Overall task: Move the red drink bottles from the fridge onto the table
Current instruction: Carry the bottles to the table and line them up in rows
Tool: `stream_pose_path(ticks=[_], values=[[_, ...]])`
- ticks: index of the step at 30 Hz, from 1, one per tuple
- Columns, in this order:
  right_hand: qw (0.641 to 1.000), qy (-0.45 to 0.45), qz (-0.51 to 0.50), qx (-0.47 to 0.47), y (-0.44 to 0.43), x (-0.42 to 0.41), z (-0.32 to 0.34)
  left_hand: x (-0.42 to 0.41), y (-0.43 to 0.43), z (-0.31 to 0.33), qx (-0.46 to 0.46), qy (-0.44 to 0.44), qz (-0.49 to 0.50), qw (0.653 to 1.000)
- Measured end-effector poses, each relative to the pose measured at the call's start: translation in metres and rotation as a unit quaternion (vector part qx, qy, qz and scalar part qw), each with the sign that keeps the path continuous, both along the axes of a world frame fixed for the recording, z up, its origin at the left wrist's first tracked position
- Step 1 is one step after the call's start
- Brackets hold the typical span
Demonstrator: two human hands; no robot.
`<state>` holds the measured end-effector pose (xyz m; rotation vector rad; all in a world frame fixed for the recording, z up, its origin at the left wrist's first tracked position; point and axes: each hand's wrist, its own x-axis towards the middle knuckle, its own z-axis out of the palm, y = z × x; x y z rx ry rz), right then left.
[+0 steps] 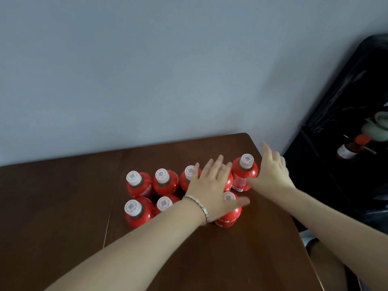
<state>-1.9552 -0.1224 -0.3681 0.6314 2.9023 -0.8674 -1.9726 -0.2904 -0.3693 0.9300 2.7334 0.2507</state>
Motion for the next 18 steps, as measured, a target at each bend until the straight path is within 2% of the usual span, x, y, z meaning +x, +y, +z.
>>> stream_pose_path(ticks=[2, 5, 8, 12, 16, 18], values=[[0.996, -0.016, 0.056, -0.06, 0.004, -0.014, 0.001, 0.01, 0.002, -0.006, -0.068, 0.034, -0.033, 0.997], [0.989, -0.005, 0.067, -0.131, 0.002, -0.021, -0.01, 0.012, 0.003, -0.011, -0.09, 0.044, -0.017, 0.995], [0.994, 0.014, 0.075, -0.078, 0.003, -0.021, -0.017, 0.01, 0.003, -0.015, -0.081, 0.051, -0.008, 0.995], [0.994, -0.02, 0.106, -0.014, 0.004, -0.009, -0.021, 0.011, 0.001, -0.018, -0.059, 0.053, -0.002, 0.997], [0.993, -0.059, 0.101, -0.011, 0.003, -0.01, -0.016, 0.01, 0.004, -0.017, -0.053, 0.049, 0.004, 0.997], [0.99, -0.085, 0.104, 0.047, 0.001, -0.01, -0.011, 0.01, 0.004, -0.012, -0.067, 0.052, -0.001, 0.996]])
